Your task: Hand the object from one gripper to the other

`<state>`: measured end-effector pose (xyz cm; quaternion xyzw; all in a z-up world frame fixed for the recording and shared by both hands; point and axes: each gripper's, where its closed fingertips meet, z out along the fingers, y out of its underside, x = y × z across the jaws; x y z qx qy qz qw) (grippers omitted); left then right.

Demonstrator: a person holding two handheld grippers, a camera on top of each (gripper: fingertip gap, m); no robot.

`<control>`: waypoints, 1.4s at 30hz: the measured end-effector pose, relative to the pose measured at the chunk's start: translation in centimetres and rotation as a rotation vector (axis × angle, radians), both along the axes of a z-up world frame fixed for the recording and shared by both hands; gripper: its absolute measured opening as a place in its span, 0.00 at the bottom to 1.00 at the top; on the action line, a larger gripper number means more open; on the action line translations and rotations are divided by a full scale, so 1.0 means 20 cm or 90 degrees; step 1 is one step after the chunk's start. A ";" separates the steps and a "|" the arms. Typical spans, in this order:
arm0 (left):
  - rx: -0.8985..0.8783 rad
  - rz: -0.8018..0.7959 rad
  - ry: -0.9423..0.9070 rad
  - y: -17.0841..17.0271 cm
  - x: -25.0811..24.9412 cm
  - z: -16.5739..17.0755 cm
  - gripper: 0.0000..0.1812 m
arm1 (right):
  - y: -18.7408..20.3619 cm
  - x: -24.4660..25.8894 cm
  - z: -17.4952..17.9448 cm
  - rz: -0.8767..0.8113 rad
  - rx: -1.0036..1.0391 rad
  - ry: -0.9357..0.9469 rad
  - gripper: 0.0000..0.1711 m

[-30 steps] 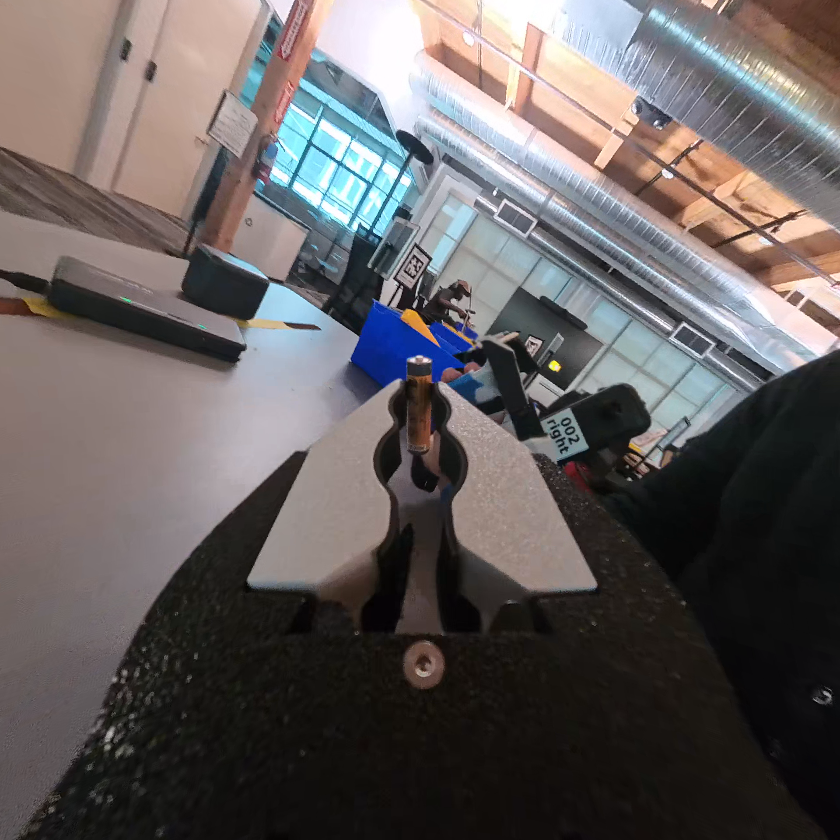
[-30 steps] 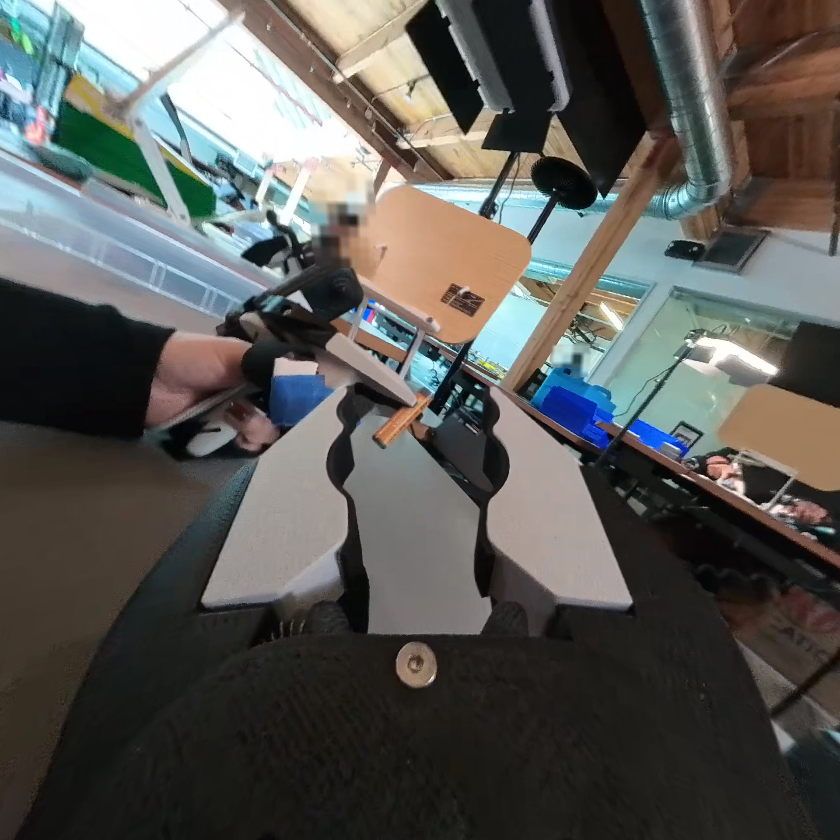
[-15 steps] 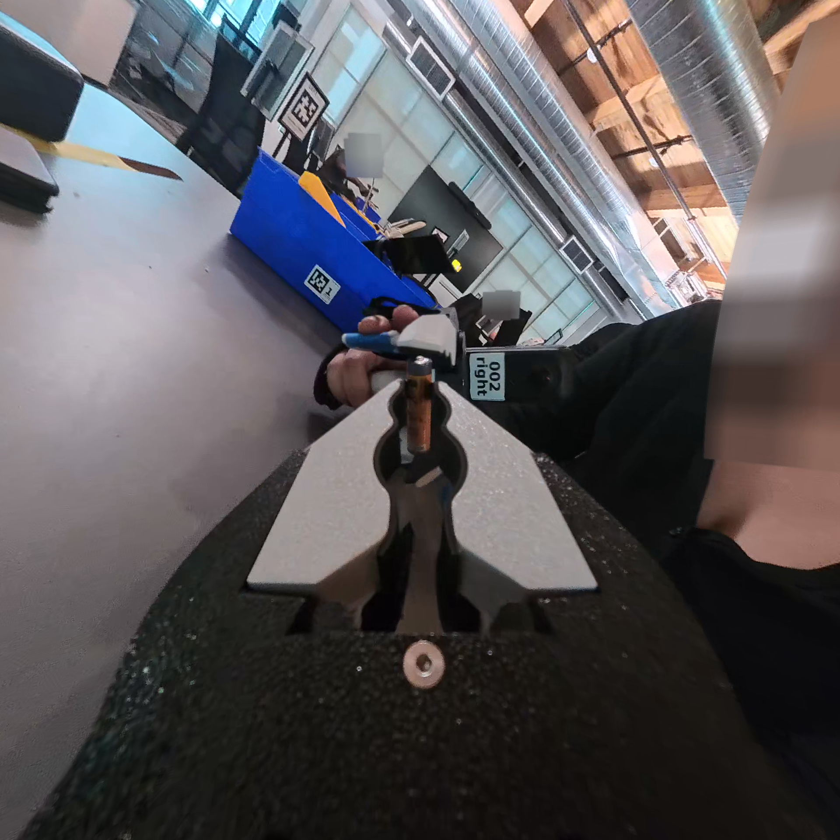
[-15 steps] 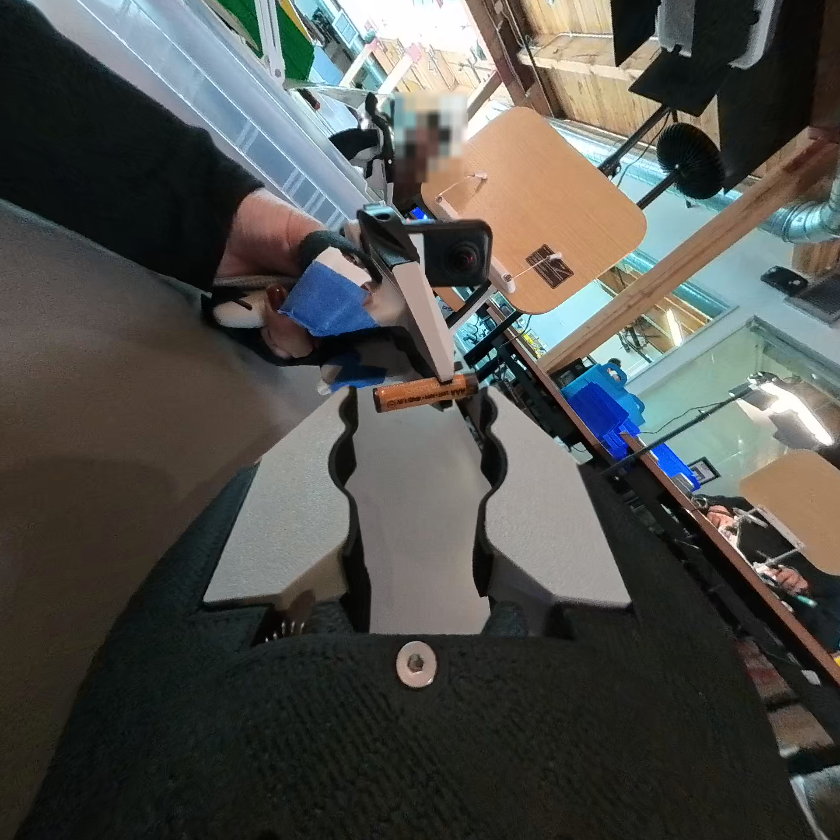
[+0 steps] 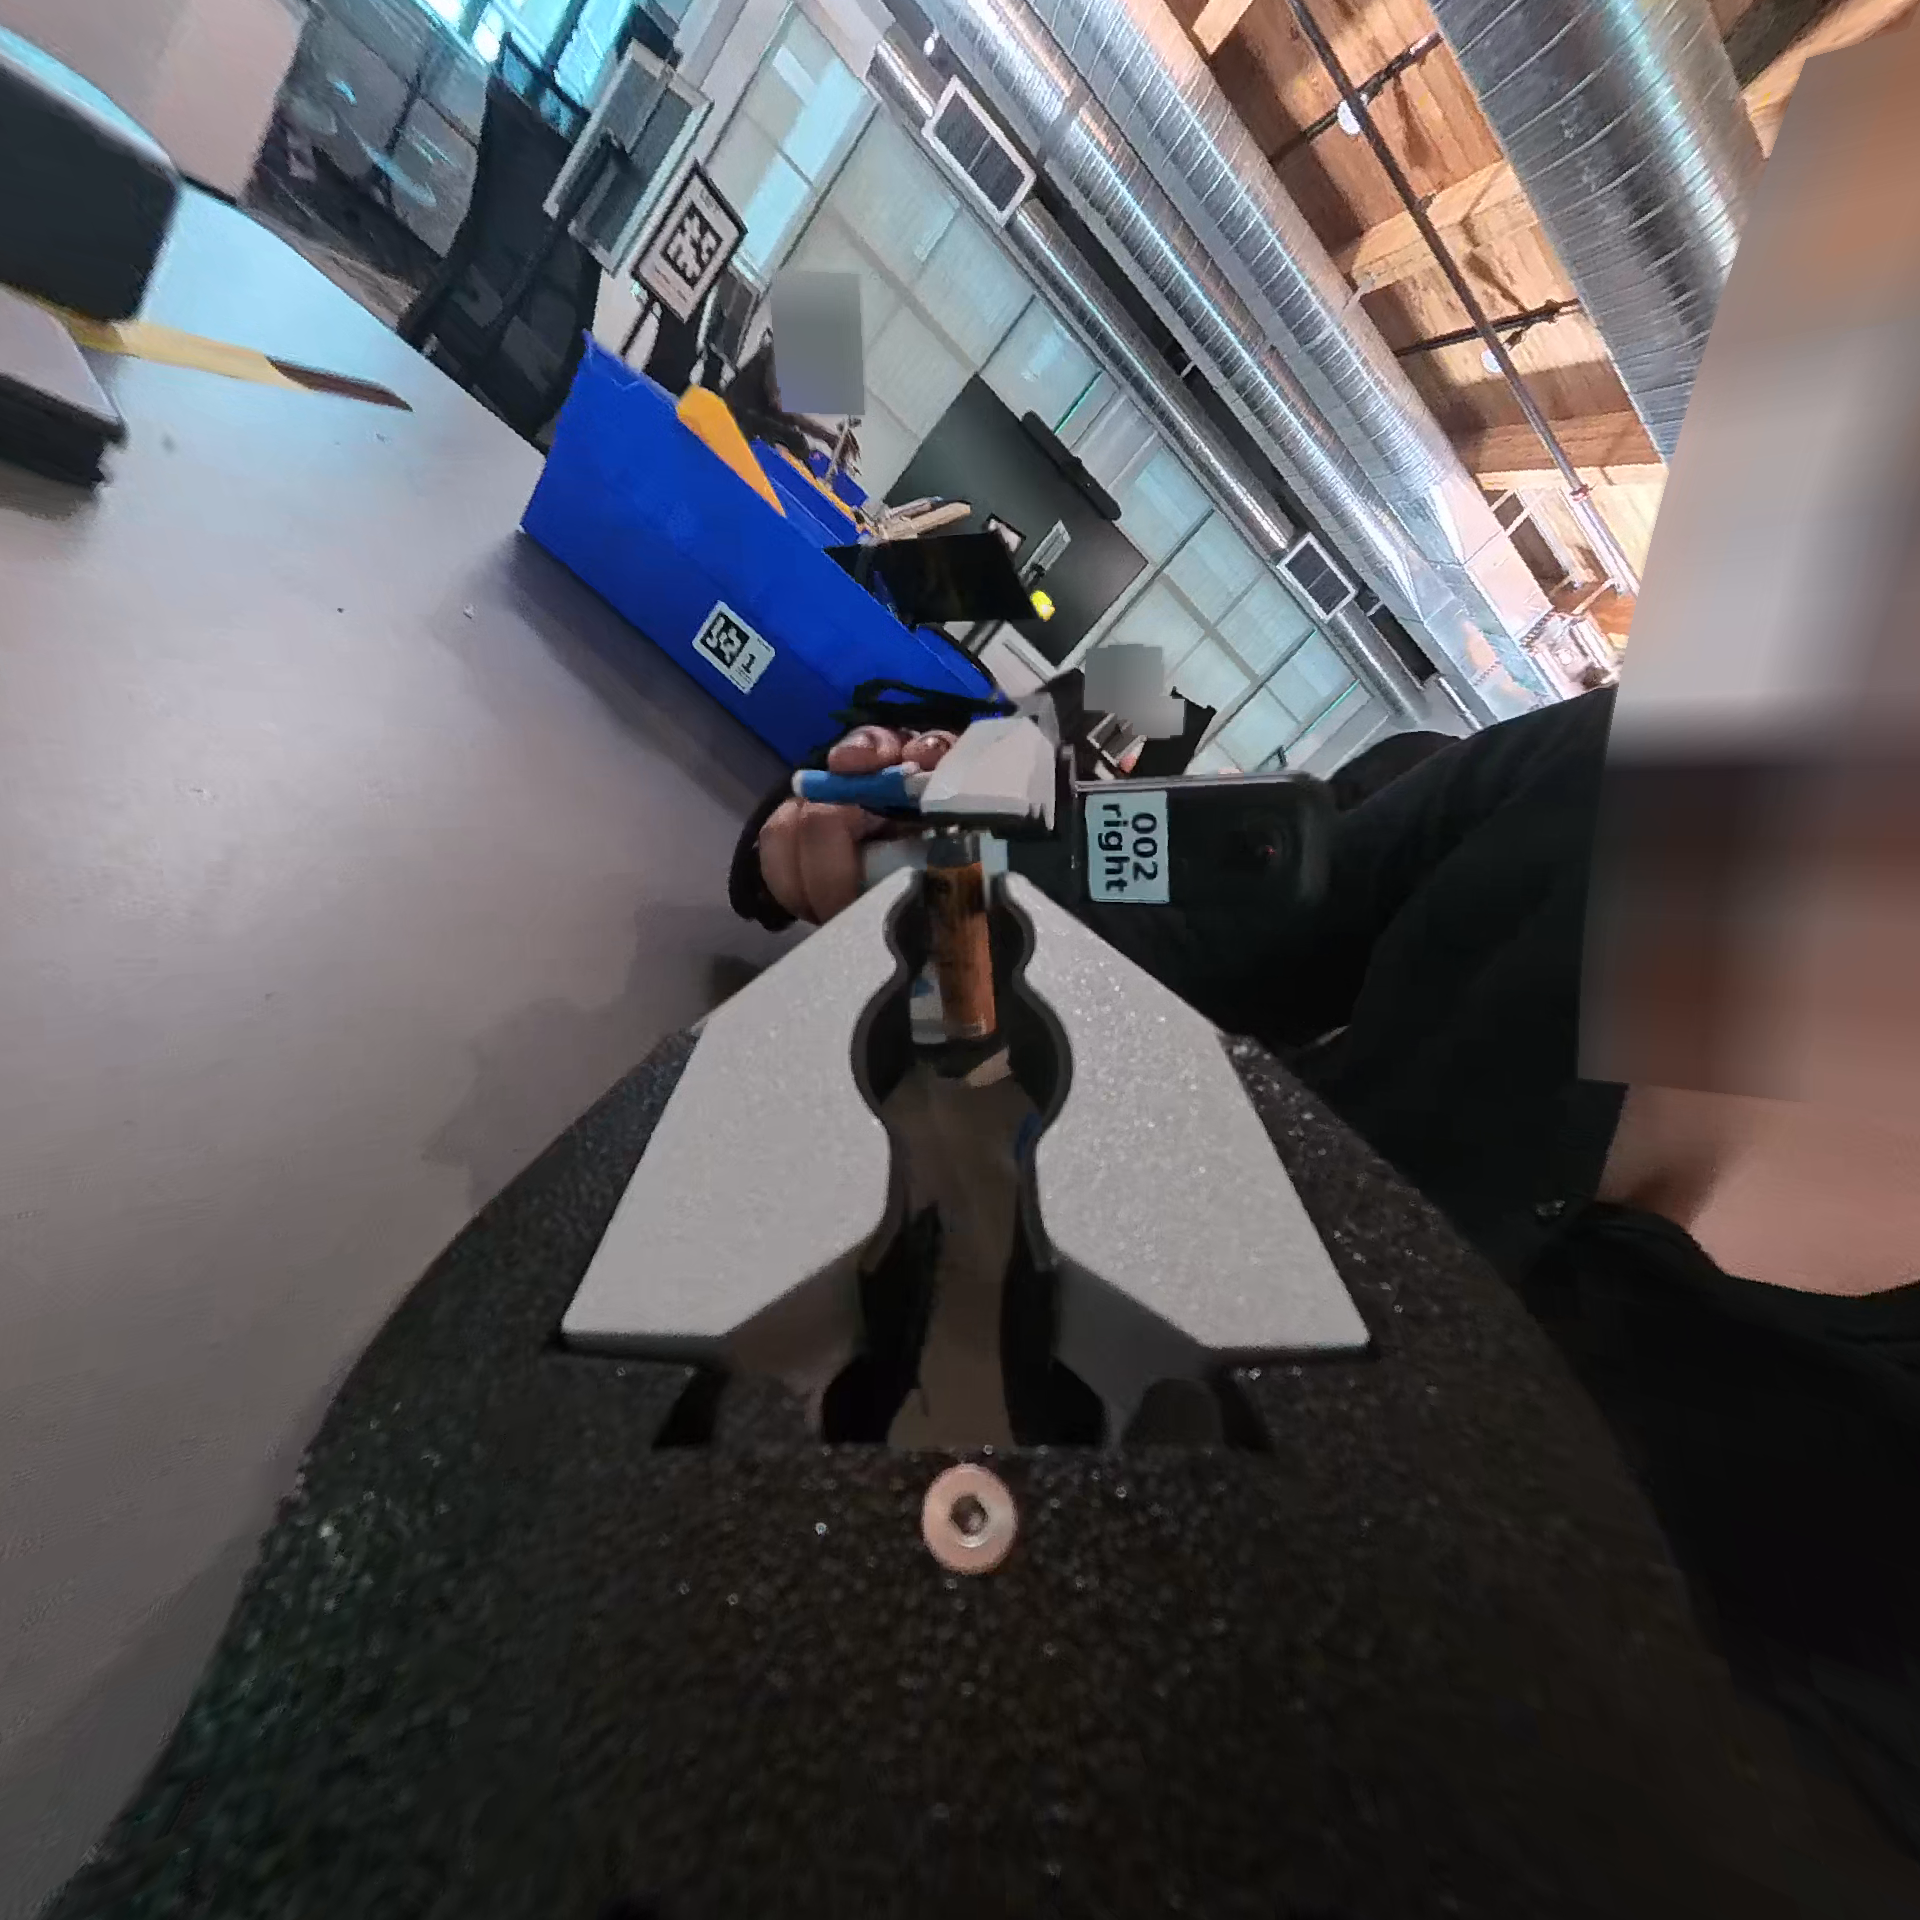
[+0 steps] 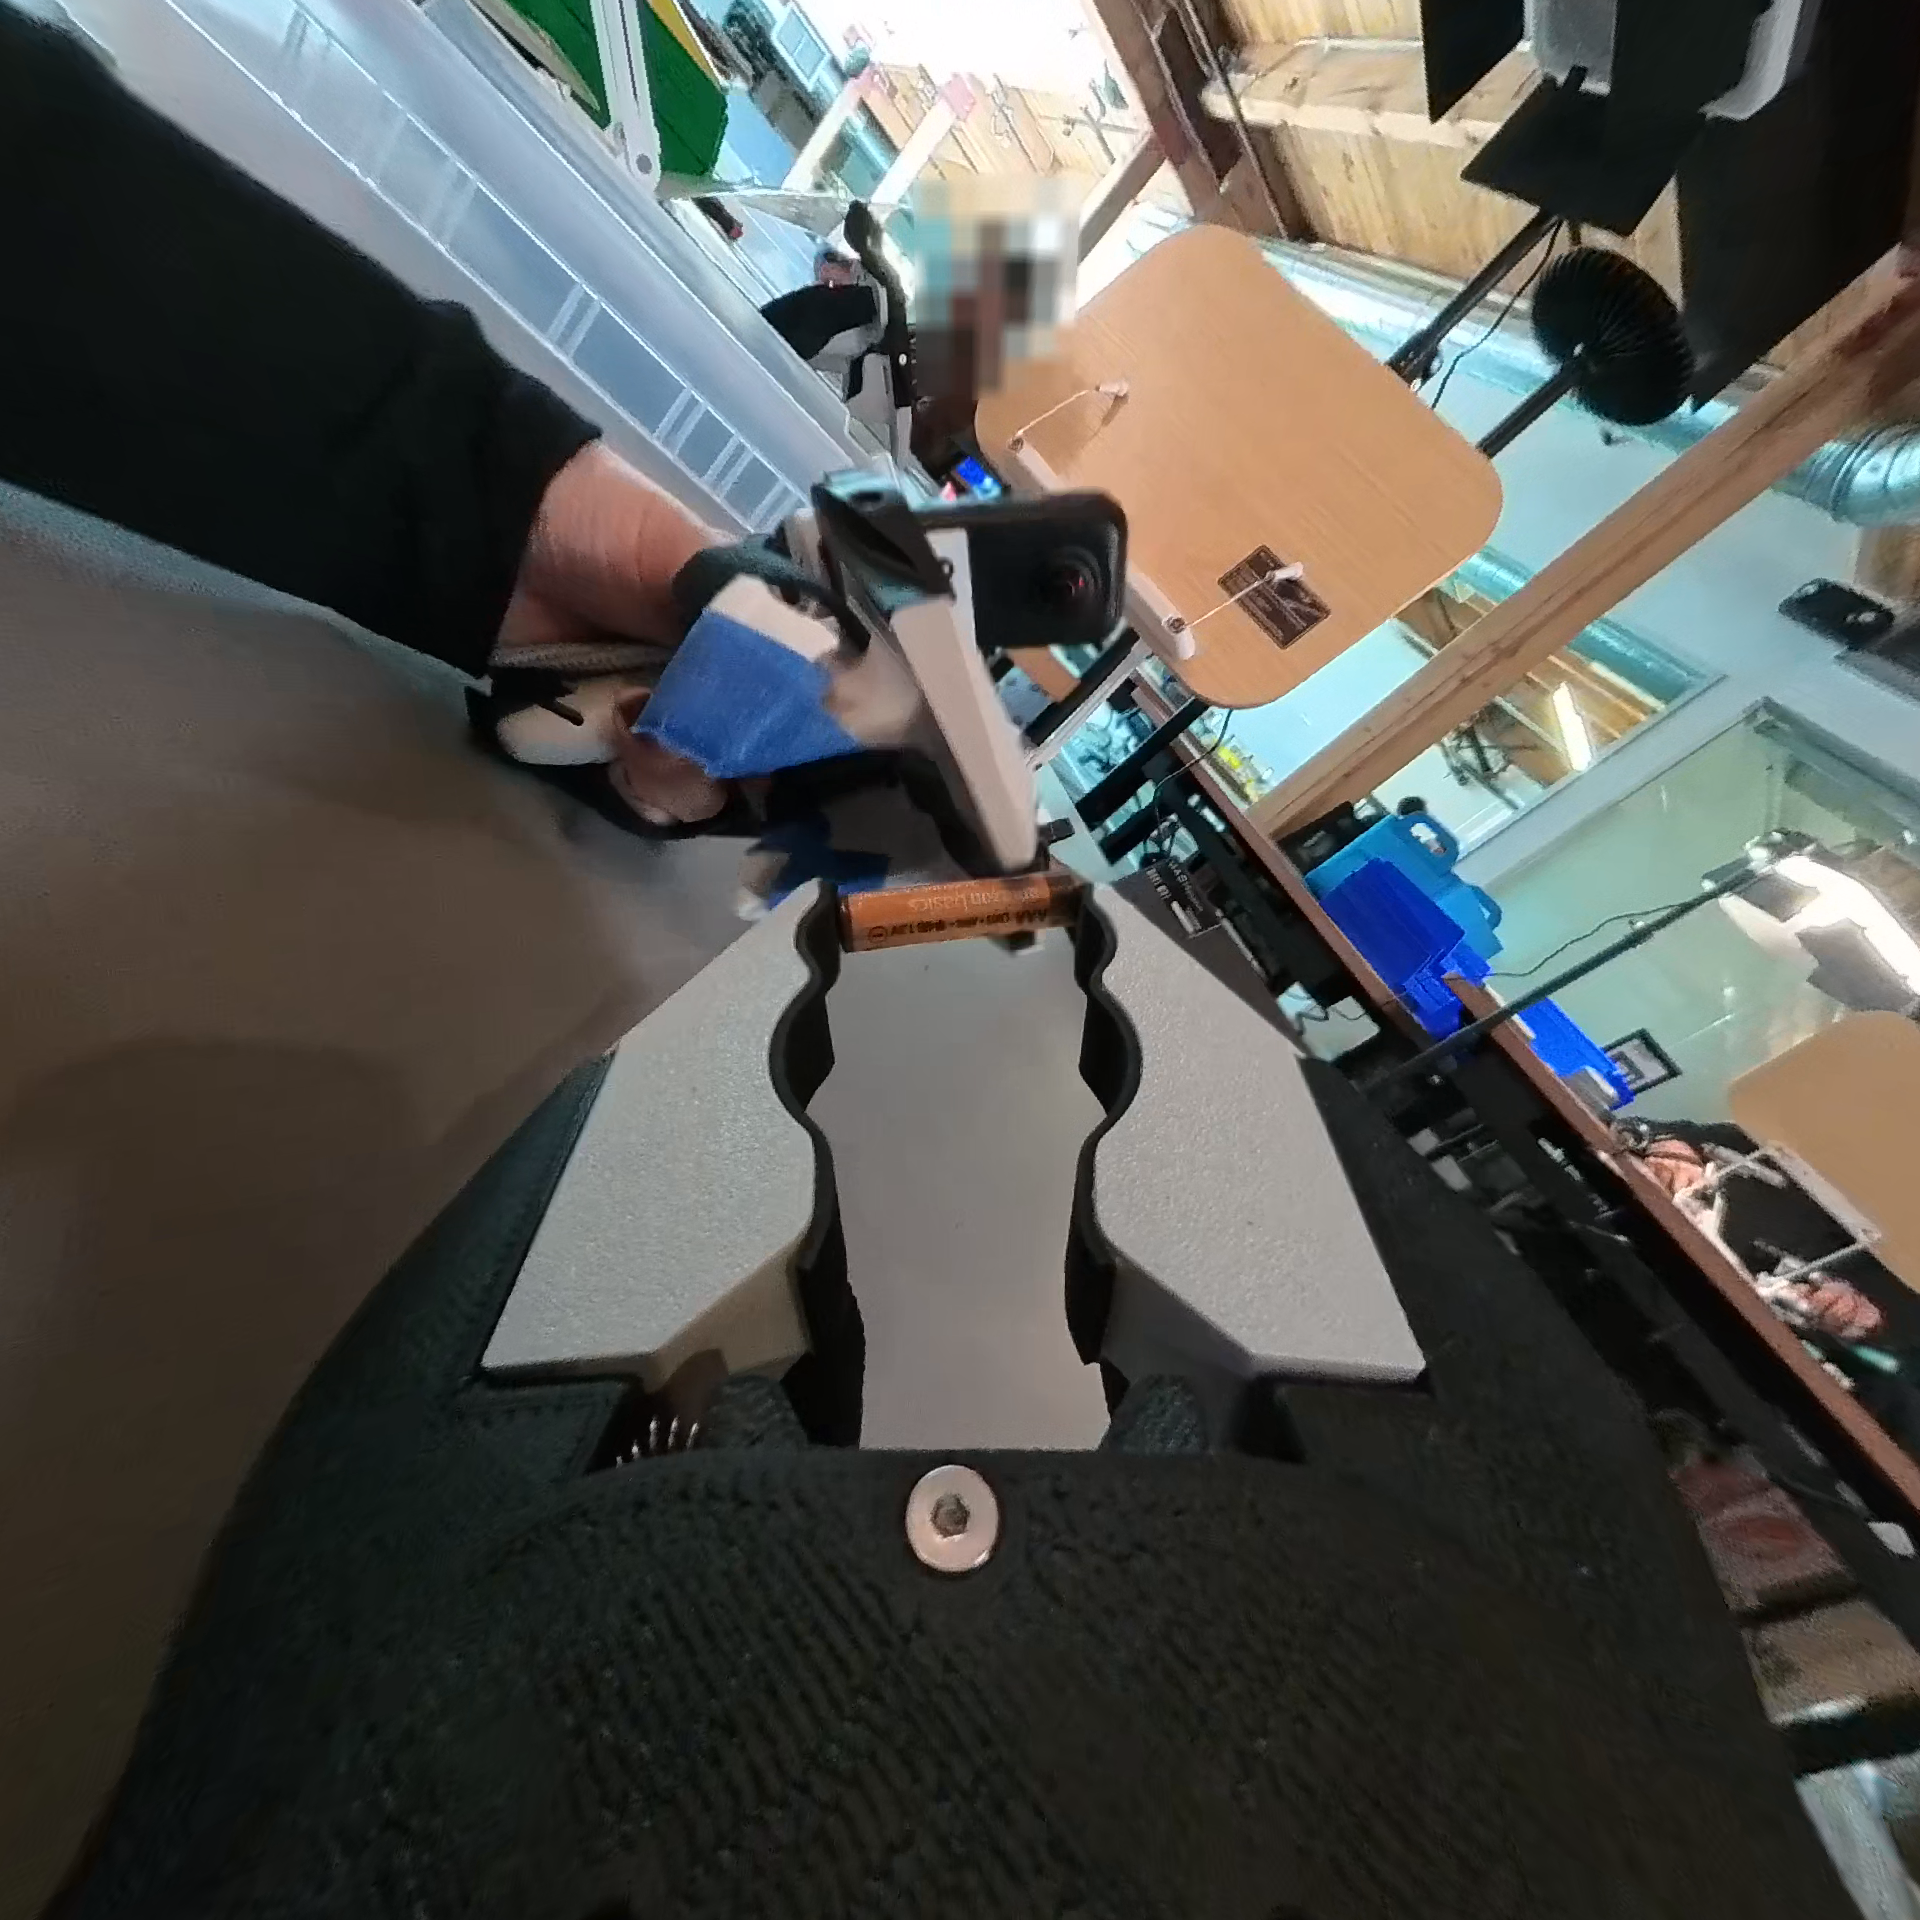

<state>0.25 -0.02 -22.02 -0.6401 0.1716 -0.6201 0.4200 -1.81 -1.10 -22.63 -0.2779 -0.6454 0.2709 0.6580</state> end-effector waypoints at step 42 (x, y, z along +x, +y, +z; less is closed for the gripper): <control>0.457 0.455 0.332 0.14 -0.07 0.15 0.04 | 0.28 0.13 0.14 0.062 -0.344 0.098 0.30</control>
